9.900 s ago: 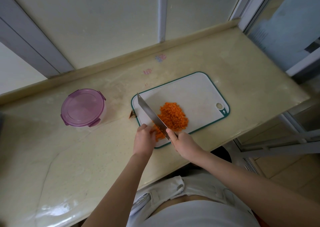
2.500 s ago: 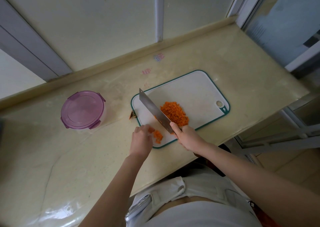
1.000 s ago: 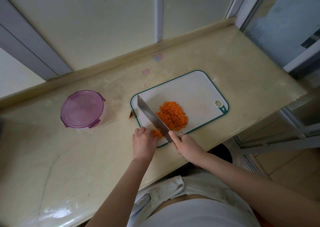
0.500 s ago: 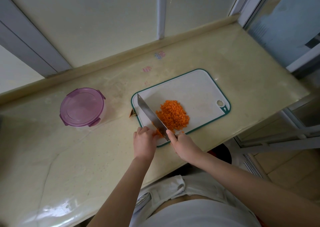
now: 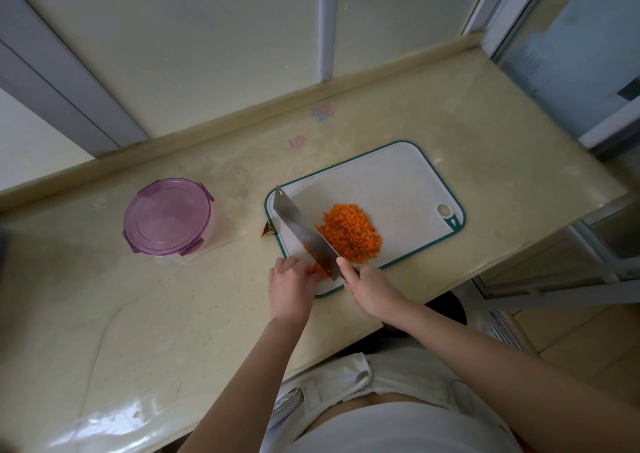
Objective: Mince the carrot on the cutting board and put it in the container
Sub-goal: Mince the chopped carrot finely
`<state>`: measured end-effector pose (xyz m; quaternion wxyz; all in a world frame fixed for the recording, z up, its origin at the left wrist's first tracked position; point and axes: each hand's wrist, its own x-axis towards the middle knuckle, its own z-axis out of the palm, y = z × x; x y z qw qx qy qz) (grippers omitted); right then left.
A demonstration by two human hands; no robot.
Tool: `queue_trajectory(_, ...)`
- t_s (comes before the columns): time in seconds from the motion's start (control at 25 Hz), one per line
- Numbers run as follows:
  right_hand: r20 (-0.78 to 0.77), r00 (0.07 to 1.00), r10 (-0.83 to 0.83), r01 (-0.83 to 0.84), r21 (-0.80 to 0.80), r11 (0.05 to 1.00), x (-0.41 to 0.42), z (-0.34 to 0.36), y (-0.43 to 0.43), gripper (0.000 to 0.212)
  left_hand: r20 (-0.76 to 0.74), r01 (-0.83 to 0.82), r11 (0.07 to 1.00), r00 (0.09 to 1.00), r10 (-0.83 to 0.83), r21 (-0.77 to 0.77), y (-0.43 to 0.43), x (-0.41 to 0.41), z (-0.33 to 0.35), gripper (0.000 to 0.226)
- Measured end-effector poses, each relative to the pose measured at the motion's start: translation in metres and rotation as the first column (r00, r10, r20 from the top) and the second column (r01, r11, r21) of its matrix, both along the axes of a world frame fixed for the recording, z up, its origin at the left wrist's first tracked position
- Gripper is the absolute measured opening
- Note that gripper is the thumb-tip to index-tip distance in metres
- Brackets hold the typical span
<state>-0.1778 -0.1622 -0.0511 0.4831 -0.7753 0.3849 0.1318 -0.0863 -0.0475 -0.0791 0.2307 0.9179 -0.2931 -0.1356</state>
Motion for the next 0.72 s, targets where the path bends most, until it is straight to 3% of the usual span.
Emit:
queue_trajectory(0.44, 0.032, 0.999, -0.027, 0.027, -0.014, 1.0, 0.001, 0.01, -0.014, 0.059, -0.014, -0.03, 0.998, 0.999, 0.031, 0.047, -0.008, 0.002, 0.002, 0.019)
queue_trajectory(0.72, 0.067, 0.996, -0.052, 0.051, 0.01, 0.999, -0.009, 0.021, -0.005, 0.057, -0.009, -0.031, 0.999, 1.0, 0.03, -0.033, 0.001, 0.0, 0.006, 0.016)
